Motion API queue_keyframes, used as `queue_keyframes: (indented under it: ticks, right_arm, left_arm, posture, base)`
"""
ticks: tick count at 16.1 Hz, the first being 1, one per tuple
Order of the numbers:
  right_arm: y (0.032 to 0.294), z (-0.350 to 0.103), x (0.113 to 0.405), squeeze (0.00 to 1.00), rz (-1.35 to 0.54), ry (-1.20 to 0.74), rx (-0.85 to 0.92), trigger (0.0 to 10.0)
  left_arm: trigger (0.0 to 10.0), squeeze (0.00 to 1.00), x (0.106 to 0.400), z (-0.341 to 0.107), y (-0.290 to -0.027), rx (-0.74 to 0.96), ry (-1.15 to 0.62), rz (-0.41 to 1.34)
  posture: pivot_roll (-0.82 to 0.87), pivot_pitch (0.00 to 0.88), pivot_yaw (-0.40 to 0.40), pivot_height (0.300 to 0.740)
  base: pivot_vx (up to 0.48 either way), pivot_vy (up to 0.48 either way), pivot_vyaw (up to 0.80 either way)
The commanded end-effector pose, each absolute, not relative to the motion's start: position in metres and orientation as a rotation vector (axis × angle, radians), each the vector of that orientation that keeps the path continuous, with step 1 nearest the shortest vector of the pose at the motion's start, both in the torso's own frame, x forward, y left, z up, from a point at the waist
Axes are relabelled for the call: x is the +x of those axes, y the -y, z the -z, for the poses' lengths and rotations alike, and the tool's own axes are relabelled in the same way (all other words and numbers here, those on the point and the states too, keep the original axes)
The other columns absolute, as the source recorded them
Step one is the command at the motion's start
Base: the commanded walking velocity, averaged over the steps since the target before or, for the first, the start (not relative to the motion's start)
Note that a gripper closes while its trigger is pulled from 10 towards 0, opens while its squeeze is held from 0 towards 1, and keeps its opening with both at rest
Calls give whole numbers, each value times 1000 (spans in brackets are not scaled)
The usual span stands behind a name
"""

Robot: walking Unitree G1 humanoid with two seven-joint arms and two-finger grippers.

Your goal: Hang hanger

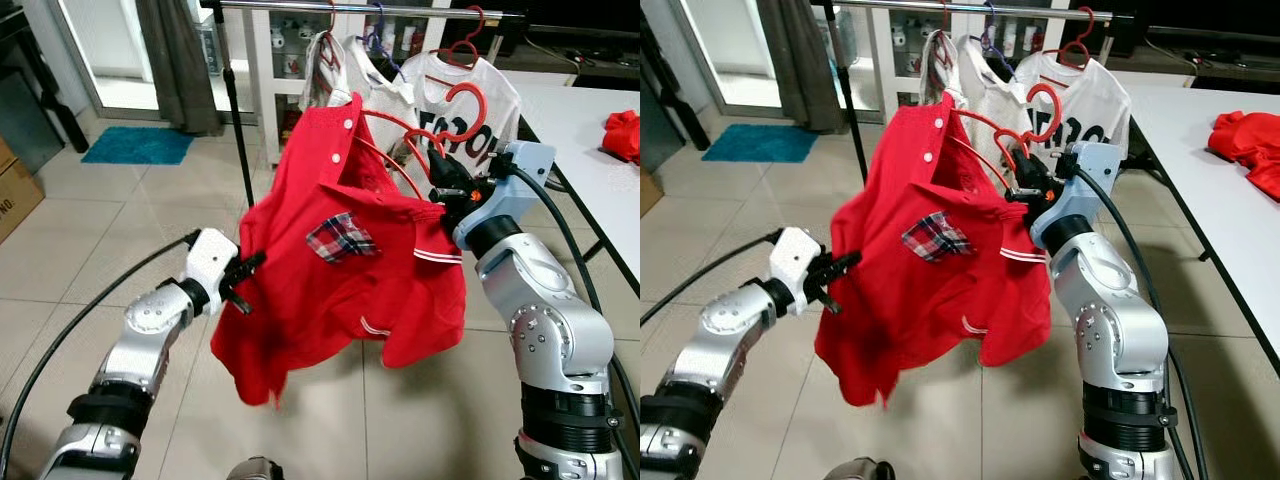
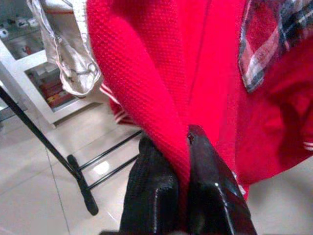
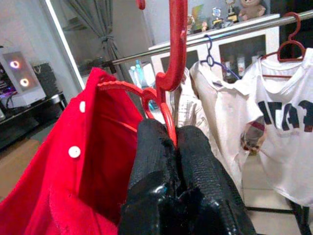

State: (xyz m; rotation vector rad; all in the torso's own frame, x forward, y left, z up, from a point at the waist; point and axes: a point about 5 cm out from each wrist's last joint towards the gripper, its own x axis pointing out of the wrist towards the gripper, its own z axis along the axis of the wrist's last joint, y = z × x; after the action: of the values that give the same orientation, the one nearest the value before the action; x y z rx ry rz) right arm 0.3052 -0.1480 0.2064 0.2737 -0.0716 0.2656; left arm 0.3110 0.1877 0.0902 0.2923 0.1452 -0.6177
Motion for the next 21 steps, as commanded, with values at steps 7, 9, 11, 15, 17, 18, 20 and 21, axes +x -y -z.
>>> queue_keyframes:
  ticks: [7, 9, 11, 15, 17, 18, 20, 21]
  right_arm:
    - [140, -223, 300, 0, -359, 148, 256, 10000]
    - [135, -218, 297, 0, -414, 112, 230, 10000]
    - [128, -213, 293, 0, -483, 83, 194, 10000]
    - [129, -213, 292, 0, -505, 78, 177, 10000]
    - [131, -214, 292, 0, -497, 82, 153, 10000]
    - [132, -214, 293, 0, -490, 84, 137, 10000]
    - [135, -214, 296, 0, -434, 93, -45, 10000]
    - [131, -214, 297, 0, -433, 110, -122, 10000]
  left_arm:
    - [0, 0, 308, -90, -197, 308, -161, 613]
    - [3686, 0, 311, -93, -204, 319, -151, 539]
    - [10000, 651, 315, -101, -209, 270, -130, 531]
    - [10000, 1000, 318, -111, -224, 251, -121, 502]
    - [10000, 1000, 319, -115, -226, 232, -115, 521]
    - [10000, 1000, 319, -116, -226, 230, -114, 531]
    - [10000, 1000, 322, -124, -221, 215, -87, 546]
    - [10000, 1000, 328, -133, -213, 176, -51, 542]
  posture:
    - [-74, 0, 18, 740]
    - [-74, 0, 17, 740]
    - [-74, 0, 17, 740]
    - [-73, 0, 21, 740]
    - [-71, 0, 22, 740]
    - [-71, 0, 22, 740]
    - [-72, 0, 23, 740]
    - [-71, 0, 22, 740]
  base:
    - [0, 0, 0]
    - [0, 0, 0]
    - [0, 0, 0]
    - [0, 0, 0]
    - [0, 0, 0]
    - [0, 0, 0]
    - [0, 0, 0]
    - [0, 0, 0]
